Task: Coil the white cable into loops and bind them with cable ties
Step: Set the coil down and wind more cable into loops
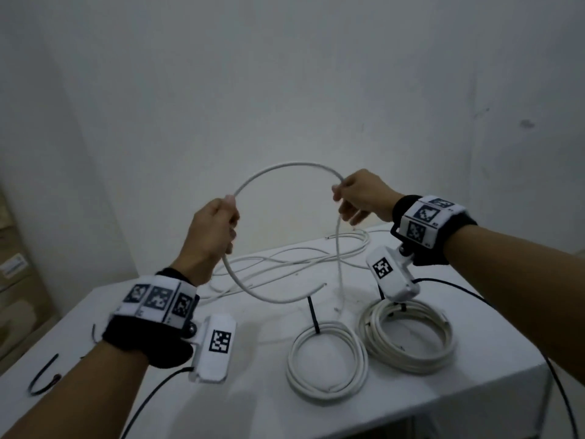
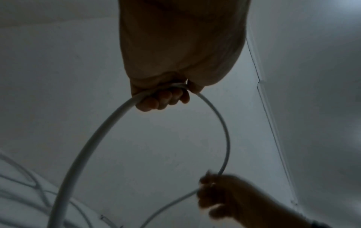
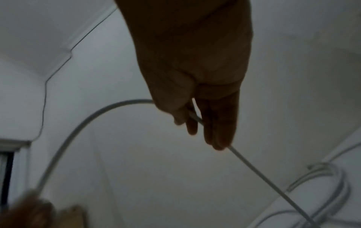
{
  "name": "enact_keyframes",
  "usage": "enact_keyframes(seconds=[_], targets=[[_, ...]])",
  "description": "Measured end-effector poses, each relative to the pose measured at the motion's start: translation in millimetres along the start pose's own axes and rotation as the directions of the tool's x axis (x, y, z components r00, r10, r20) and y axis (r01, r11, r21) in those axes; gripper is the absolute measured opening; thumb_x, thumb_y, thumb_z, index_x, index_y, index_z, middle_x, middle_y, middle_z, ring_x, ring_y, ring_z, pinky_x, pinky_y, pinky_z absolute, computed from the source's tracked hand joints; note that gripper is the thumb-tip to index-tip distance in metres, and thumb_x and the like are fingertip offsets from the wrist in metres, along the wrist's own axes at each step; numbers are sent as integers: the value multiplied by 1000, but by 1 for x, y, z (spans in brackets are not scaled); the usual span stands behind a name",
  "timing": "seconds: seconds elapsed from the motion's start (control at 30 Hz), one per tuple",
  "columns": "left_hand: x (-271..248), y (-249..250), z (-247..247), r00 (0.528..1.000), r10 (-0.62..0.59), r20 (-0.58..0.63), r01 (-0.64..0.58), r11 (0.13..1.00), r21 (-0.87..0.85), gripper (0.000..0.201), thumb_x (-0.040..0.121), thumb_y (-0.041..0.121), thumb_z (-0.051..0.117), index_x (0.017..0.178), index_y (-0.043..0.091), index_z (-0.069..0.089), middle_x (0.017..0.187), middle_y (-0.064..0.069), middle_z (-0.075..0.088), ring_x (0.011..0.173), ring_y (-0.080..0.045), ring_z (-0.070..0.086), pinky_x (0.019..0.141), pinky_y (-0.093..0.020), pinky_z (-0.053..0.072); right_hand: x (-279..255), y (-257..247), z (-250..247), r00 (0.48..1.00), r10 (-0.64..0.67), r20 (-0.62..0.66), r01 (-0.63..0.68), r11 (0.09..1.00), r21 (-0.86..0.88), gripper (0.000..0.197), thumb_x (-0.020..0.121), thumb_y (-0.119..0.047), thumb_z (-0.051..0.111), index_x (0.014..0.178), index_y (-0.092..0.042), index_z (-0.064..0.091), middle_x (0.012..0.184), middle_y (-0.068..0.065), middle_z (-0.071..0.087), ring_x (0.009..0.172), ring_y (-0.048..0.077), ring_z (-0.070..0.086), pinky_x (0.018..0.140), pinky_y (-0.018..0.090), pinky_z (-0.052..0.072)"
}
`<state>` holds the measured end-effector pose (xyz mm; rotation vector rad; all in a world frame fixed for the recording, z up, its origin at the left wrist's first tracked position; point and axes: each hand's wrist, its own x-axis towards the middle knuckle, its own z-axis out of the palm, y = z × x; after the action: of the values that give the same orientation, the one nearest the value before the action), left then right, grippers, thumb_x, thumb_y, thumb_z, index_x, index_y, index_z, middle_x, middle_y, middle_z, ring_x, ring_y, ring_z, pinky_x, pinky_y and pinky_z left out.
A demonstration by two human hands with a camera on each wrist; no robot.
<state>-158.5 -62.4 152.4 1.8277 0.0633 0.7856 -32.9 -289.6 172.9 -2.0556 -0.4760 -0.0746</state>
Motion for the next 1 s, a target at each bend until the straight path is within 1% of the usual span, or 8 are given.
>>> enact_keyframes(seconds=[0.1, 0.2, 0.37, 0.57, 0.63, 0.73, 0.87, 1.0], targets=[[-15, -18, 7, 999, 24, 49, -29, 993, 115, 34, 103, 33, 39, 80, 12, 52, 74, -2, 52, 66, -15, 46, 56, -30, 39, -5, -19, 0, 994, -58, -89, 81, 952, 294, 30, 95, -24, 56, 83, 2, 62, 66, 17, 63, 44, 21, 61, 44, 27, 53], [-26, -28, 16, 988, -16, 152, 1, 995, 98, 29, 103, 30, 36, 104, 12, 59, 93, 4, 57, 84, -9, 52, 78, -33, 46, -15, -36, 3, 988, -155, 14, 128, 862, 491, 21, 92, -19, 61, 82, 0, 61, 69, 16, 62, 52, 20, 63, 50, 25, 54], [-34, -43, 24, 967, 13, 255, -20, 1000, 24, 37, 104, 23, 34, 76, 14, 56, 83, 3, 61, 79, -12, 53, 74, -31, 44, -20, -45, -3, 957, -154, 247, -159, 436, 886, 18, 87, 2, 43, 96, -1, 58, 83, 15, 63, 77, 22, 65, 69, 27, 58], [-37, -67, 29, 991, 7, 136, -21, 994, 105, 34, 104, 29, 36, 78, 17, 55, 116, 4, 57, 108, -7, 51, 89, -24, 37, -29, -27, 11, 957, -268, 108, 203, 889, 410, 22, 90, -17, 63, 95, 4, 65, 70, 11, 63, 57, 19, 63, 52, 24, 52], [-36, -68, 33, 988, -61, 139, 63, 998, -8, 36, 104, 31, 35, 76, 14, 50, 111, 1, 64, 105, -14, 57, 91, -31, 42, -30, -27, 16, 944, -327, 33, 317, 932, 174, 29, 87, -26, 67, 88, 2, 70, 58, 1, 59, 47, 9, 53, 46, 19, 43], [-33, -68, 33, 985, -148, 87, 163, 965, -206, 37, 105, 26, 33, 74, 11, 46, 68, -9, 55, 59, -21, 55, 67, -36, 51, -26, -28, 14, 917, -397, 29, 397, 909, -128, 29, 85, -39, 67, 72, -13, 70, 41, -14, 48, 38, 1, 40, 42, 10, 30], [-20, -81, 16, 966, -237, -108, 209, 953, -221, 37, 105, 25, 34, 70, 14, 41, 57, -1, 28, 38, -9, 29, 45, -25, 44, -16, -24, -1, 934, -340, 111, 341, 940, 12, 35, 89, -34, 64, 62, -13, 58, 67, 6, 69, 62, 17, 64, 65, 29, 51], [-10, -90, -5, 928, -316, -197, 246, 917, -313, 36, 105, 28, 35, 72, 15, 40, 59, -1, 28, 37, -8, 28, 48, -27, 41, -12, -5, -10, 913, -130, 387, 205, 966, -157, 31, 86, -22, 66, 58, -13, 56, 57, 3, 55, 55, 18, 52, 62, 30, 44]])
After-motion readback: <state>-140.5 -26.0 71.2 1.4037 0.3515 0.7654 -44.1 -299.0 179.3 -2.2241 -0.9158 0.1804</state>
